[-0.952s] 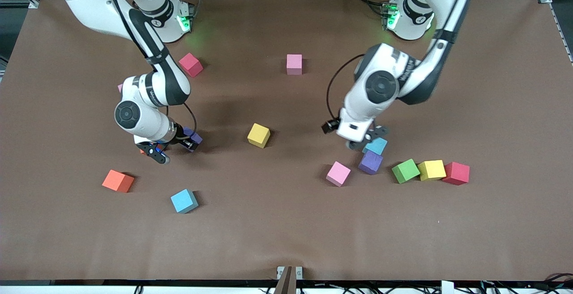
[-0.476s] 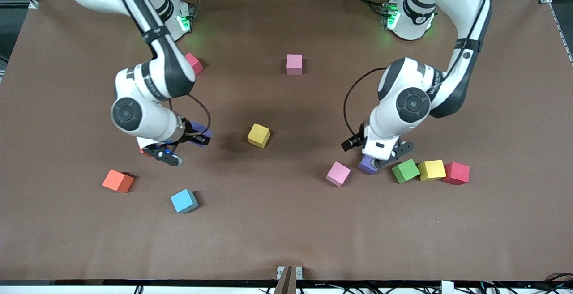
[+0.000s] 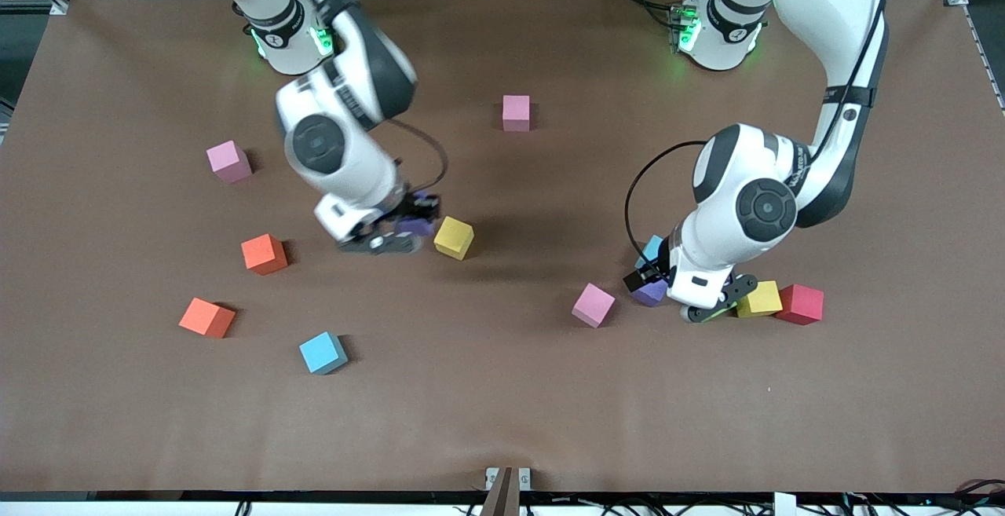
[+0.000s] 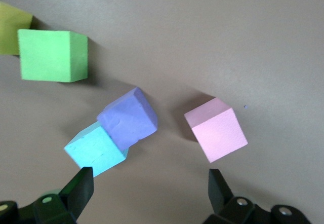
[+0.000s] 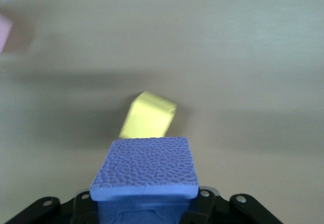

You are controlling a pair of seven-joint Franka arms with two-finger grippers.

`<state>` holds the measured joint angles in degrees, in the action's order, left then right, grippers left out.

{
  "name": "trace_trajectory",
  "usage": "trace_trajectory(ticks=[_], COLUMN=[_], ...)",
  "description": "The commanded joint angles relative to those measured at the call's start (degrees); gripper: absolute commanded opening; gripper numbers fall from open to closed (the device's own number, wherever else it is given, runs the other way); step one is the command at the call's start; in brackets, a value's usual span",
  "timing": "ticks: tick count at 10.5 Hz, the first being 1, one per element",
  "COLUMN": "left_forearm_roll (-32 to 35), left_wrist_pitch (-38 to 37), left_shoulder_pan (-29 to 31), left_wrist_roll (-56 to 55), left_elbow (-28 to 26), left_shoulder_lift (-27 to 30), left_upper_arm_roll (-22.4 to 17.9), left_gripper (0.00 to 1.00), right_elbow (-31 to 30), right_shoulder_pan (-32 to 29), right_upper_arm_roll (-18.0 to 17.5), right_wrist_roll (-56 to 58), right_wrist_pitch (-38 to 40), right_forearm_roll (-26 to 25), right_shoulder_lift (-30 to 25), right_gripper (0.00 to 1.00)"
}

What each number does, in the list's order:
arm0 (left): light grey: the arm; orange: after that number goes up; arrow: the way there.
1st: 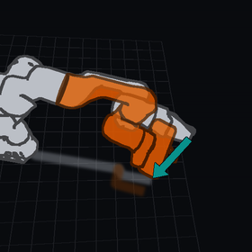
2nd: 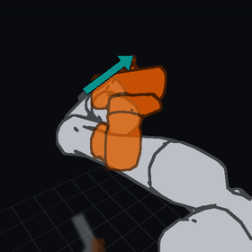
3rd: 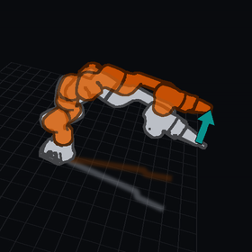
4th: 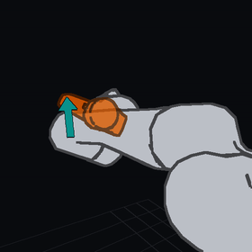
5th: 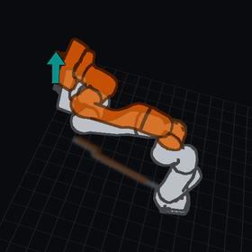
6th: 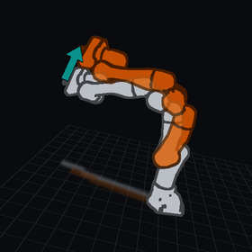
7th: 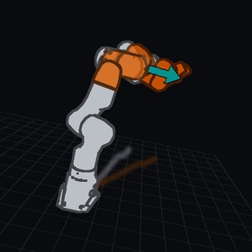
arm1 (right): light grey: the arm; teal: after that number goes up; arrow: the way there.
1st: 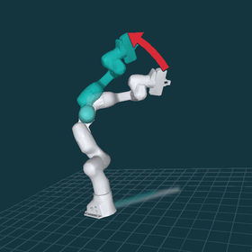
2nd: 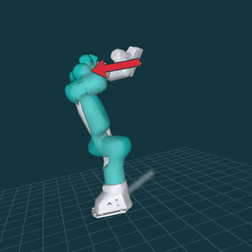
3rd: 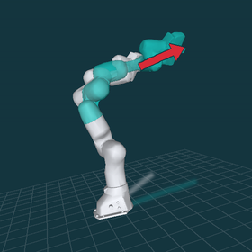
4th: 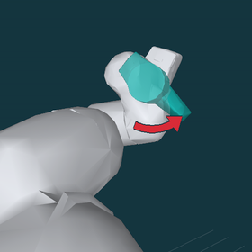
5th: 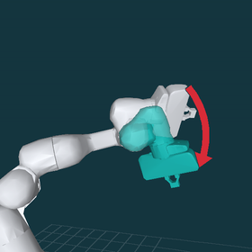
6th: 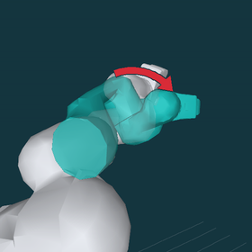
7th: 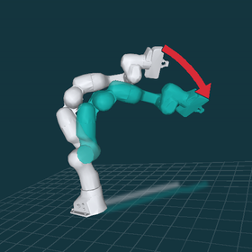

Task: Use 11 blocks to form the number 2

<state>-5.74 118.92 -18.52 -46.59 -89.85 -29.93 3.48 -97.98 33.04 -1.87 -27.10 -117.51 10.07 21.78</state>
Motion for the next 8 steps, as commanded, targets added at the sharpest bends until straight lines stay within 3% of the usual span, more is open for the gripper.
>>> trace_trajectory(ticks=[1,2,4,8], left_forearm_roll=[0.3,-0.8,-0.9,-3.2], left_wrist_pitch=[-1.8,-1.8,-0.3,4.5], left_shoulder_pan=[0.2,-0.5,-1.5,-3.7], left_wrist_roll=[-4.4,-7.3,-8.1,-14.2], left_elbow=[7.6,10.5,11.4,12.9], left_shoulder_lift=[-6.3,-8.2,-10.1,-14.4], left_upper_arm_roll=[0.3,-0.3,0.0,1.0], left_gripper=[1.00,1.00,1.00,1.00], right_elbow=[1.7,1.0,-1.3,-10.4], right_shoulder_pan=[9.5,11.9,12.7,15.0], right_upper_arm_roll=[0.5,0.6,0.5,-0.4], right_wrist_roll=[1.0,-1.8,-4.0,10.8], right_wrist_pitch=[0.4,0.5,0.5,0.8], right_forearm_roll=[0.5,0.0,-0.2,-2.1], right_shoulder_lift=[2.0,2.3,2.4,-1.8], right_gripper=[0.00,0.00,0.00,0.00])
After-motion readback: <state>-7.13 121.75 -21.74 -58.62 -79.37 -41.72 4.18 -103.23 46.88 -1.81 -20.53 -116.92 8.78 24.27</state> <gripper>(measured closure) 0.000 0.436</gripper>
